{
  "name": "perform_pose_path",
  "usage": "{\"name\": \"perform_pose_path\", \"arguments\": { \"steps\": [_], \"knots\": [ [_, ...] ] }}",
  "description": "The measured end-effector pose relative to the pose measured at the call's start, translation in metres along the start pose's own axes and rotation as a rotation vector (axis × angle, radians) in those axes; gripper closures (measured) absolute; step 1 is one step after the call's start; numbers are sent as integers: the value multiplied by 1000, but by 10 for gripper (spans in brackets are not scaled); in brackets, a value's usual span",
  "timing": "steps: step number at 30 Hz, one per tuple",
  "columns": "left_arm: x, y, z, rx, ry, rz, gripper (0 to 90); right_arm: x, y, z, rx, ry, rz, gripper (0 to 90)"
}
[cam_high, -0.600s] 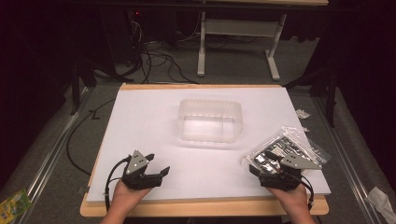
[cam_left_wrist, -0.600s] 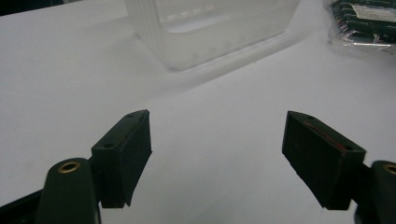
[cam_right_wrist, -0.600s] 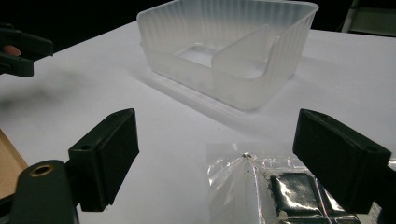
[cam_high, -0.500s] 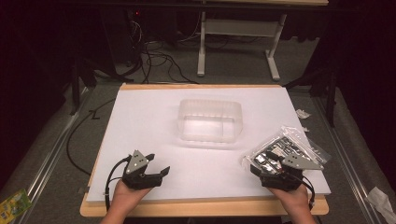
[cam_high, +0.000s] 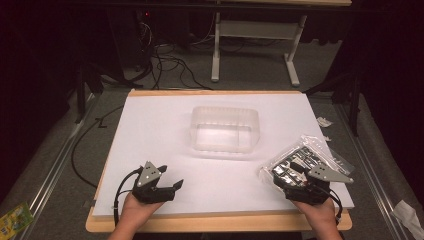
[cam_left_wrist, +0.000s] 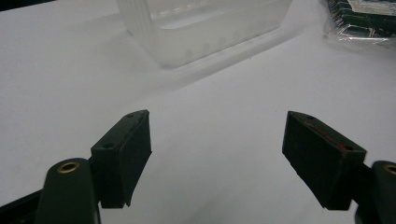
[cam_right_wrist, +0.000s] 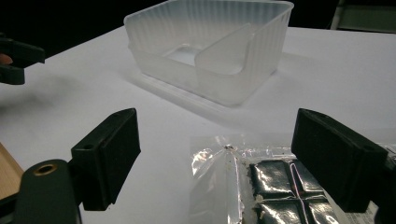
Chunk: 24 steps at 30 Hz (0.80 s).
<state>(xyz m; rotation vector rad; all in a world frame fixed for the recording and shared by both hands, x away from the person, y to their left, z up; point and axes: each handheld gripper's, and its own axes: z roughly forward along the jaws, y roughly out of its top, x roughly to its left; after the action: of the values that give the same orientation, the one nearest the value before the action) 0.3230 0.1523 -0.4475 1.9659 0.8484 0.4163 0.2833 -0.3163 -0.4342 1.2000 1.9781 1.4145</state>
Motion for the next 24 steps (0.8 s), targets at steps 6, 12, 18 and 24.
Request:
{"name": "perform_pose_path", "arguments": {
  "steps": [6,12,18,24],
  "knots": [
    [0,0,-1,0,4,5,244,0,-1,4,34,-8,-10,162],
    [0,0,-2,-1,8,9,244,4,-7,16,153,-10,-42,249],
    [0,0,-1,2,5,9,245,10,-12,28,270,17,-88,401],
    [1,0,-1,3,2,12,247,13,-20,27,369,1,-149,550]
  ]
}}
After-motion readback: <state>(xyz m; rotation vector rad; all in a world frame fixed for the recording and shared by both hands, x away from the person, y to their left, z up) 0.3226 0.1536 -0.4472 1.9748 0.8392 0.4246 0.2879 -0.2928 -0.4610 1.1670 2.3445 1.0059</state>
